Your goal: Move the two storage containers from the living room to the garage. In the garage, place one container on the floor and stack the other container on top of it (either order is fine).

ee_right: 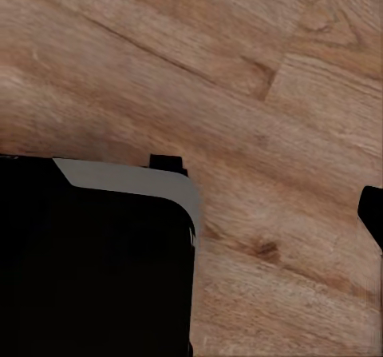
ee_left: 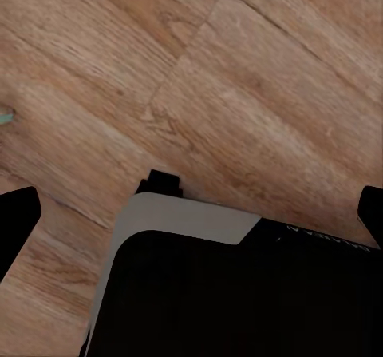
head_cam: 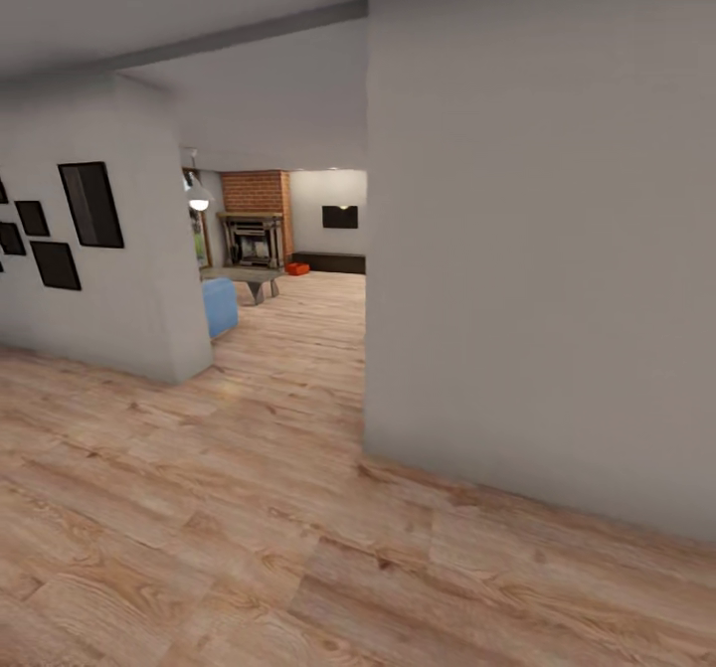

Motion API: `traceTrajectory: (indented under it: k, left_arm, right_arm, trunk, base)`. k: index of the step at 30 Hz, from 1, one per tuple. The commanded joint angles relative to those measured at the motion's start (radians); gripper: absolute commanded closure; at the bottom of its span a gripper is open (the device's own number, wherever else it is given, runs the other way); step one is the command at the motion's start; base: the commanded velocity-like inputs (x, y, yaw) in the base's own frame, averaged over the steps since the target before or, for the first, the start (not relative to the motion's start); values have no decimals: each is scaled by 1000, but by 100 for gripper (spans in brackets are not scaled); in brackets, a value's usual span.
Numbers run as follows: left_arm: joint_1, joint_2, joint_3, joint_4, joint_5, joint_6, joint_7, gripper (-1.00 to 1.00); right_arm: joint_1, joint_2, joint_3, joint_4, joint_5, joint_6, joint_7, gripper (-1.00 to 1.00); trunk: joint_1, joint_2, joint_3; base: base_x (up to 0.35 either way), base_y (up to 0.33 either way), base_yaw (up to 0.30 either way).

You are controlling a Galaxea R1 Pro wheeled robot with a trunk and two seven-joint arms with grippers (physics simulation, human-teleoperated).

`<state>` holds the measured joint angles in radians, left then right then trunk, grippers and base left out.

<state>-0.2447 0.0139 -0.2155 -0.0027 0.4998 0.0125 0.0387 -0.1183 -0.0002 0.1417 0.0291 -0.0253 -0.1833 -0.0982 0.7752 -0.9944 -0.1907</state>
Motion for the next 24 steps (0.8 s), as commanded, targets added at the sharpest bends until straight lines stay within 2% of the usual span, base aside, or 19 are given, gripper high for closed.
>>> traceTrajectory:
  k: [1, 24]
  left_arm:
    - [-1, 0, -8, 0, 8, 1, 3, -100]
    - [-1, 0, -8, 0, 8, 1, 3, -100]
  right_arm:
    - [-1, 0, 8, 3, -2, -5, -3, -100]
    - [-1, 0, 7, 3, -5, -5, -3, -100]
  trunk:
    - [1, -1, -1]
    - [1, -1, -1]
  base:
    - [323, 0, 300]
    - [323, 0, 300]
